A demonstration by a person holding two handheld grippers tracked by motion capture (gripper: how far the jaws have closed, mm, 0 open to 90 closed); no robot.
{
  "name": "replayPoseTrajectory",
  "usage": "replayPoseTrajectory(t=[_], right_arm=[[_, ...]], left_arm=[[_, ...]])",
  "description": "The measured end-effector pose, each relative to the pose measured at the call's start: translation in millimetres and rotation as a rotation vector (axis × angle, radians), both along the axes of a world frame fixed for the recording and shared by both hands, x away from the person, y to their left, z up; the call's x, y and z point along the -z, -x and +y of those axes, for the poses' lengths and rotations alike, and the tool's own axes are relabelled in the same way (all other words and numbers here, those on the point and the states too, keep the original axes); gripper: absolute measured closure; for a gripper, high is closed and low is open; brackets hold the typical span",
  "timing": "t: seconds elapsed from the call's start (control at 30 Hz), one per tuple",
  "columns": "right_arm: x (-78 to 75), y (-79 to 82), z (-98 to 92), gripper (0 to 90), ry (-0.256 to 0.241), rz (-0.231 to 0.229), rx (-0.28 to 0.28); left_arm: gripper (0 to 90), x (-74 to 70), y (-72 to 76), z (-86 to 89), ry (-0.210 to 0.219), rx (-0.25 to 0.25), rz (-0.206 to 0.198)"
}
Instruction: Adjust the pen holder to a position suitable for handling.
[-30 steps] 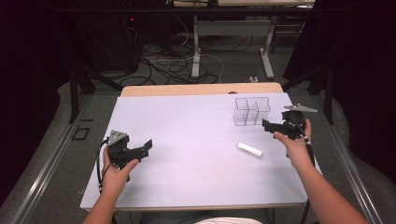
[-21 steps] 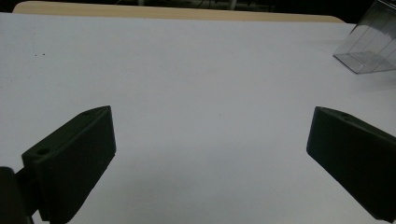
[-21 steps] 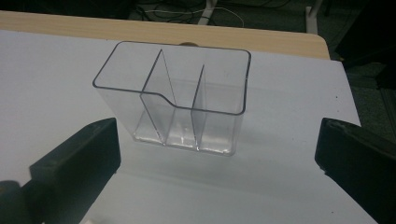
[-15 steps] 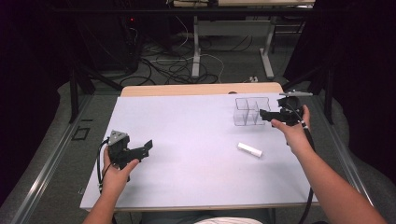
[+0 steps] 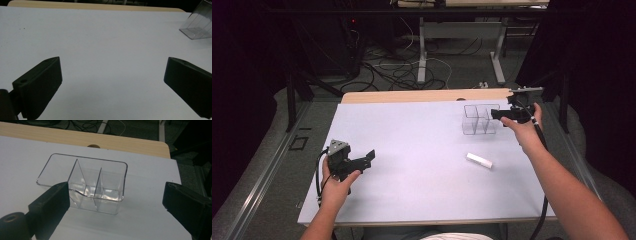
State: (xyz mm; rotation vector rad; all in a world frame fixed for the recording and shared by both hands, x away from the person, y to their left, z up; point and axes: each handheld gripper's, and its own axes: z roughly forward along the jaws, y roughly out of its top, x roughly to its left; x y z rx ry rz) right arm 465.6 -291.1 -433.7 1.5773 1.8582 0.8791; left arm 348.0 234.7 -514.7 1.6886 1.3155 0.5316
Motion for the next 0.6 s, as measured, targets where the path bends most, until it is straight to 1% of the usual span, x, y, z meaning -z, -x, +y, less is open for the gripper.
replayPoseTrajectory(t=[0.1, 0.2, 0.23, 0.27, 0.3, 0.33, 0.37, 0.43, 0.47, 0.5, 0.53, 0.57, 0.6], right_arm=[[-0.6, -5.4, -1.5, 13.6, 0.011, 0.004, 0.017], [-0.6, -8.7, -2.1, 15.0, 0.002, 0.014, 0.03], [0.3, -12.7, -3.8, 18.1, -0.004, 0.024, 0.037], [0.8, -14.7, -4.5, 18.2, -0.013, 0.035, 0.04], [0.8, -14.7, -4.5, 18.2, -0.013, 0.035, 0.04], [1.7, -17.7, -5.9, 22.1, -0.005, 0.045, 0.056], [2.3, -19.4, -6.8, 24.1, -0.011, 0.048, 0.06], [2.8, -20.9, -7.7, 24.5, -0.017, 0.053, 0.066], [4.6, -24.2, -9.0, 28.2, -0.026, 0.053, 0.081], [5.1, -25.2, -10.3, 31.5, -0.022, 0.057, 0.081], [5.1, -25.2, -10.3, 31.5, -0.022, 0.057, 0.081], [7.9, -28.7, -11.6, 34.9, -0.028, 0.064, 0.083], [7.9, -28.7, -11.6, 34.9, -0.028, 0.064, 0.083]], left_arm=[[2.0, 0.3, -0.3, 0.0, 0.0, -0.001, 0.0], [2.0, 0.3, -0.4, 0.0, 0.001, 0.001, 0.003], [2.0, 0.3, -0.4, 0.0, 0.001, 0.002, 0.003], [2.1, 0.6, -0.6, -0.2, 0.001, 0.001, 0.001], [2.1, 0.7, -0.6, -0.2, 0.0, 0.001, 0.003], [2.1, 0.8, -0.8, -0.2, -0.001, 0.002, 0.003], [2.1, 0.9, -1.0, -0.2, -0.002, 0.002, 0.004], [2.1, 1.2, -1.2, -0.4, 0.0, 0.003, 0.005], [2.1, 1.3, -1.3, -0.4, -0.001, 0.004, 0.006], [2.2, 1.3, -1.4, -0.5, -0.001, 0.003, 0.006], [2.2, 1.4, -1.5, -0.6, -0.002, 0.004, 0.007], [2.2, 1.5, -1.6, -0.7, -0.001, 0.004, 0.007], [2.2, 1.5, -1.7, -0.7, -0.001, 0.005, 0.009]])
